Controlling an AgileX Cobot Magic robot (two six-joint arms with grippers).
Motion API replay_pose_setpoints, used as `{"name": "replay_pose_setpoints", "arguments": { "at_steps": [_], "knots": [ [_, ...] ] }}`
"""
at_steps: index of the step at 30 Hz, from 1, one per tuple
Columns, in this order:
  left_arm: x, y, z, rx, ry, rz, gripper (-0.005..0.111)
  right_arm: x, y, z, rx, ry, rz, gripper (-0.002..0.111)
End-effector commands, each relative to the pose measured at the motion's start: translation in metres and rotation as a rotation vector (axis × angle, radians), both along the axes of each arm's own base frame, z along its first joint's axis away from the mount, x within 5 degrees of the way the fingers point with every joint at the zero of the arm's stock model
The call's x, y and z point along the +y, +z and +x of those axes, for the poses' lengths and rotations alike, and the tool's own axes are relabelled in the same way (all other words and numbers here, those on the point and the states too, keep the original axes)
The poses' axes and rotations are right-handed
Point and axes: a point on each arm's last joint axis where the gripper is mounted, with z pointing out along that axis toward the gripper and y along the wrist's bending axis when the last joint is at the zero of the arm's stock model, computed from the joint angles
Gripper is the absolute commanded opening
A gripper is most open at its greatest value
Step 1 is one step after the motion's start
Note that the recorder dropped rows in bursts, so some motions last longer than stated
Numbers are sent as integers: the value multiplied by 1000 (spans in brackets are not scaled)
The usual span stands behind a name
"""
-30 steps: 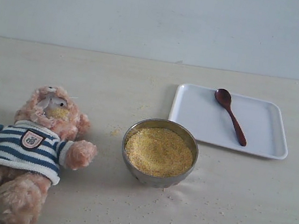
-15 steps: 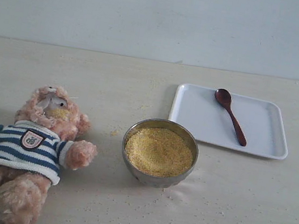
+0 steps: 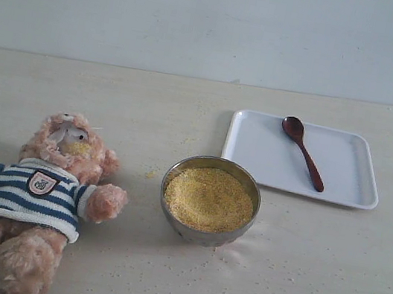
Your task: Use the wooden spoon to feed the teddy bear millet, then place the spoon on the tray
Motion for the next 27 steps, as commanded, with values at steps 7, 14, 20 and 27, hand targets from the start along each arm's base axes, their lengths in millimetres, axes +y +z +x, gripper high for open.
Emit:
{"name": "replay_pose_setpoints", "arguments": {
  "at_steps": [7,14,20,27],
  "knots": [
    [-1,-6,0,59,-15,36,5,0,0,0,-9,-4,-10,0],
    [-1,-6,0,59,-11,85,5,0,0,0,-9,-4,-10,0],
    [-1,-7,0,75,-13,91,5,0,0,0,-9,-4,-10,0],
    [-5,-33,-3,363,-65,28,5,0,0,0,-9,-4,-8,0]
  ]
}}
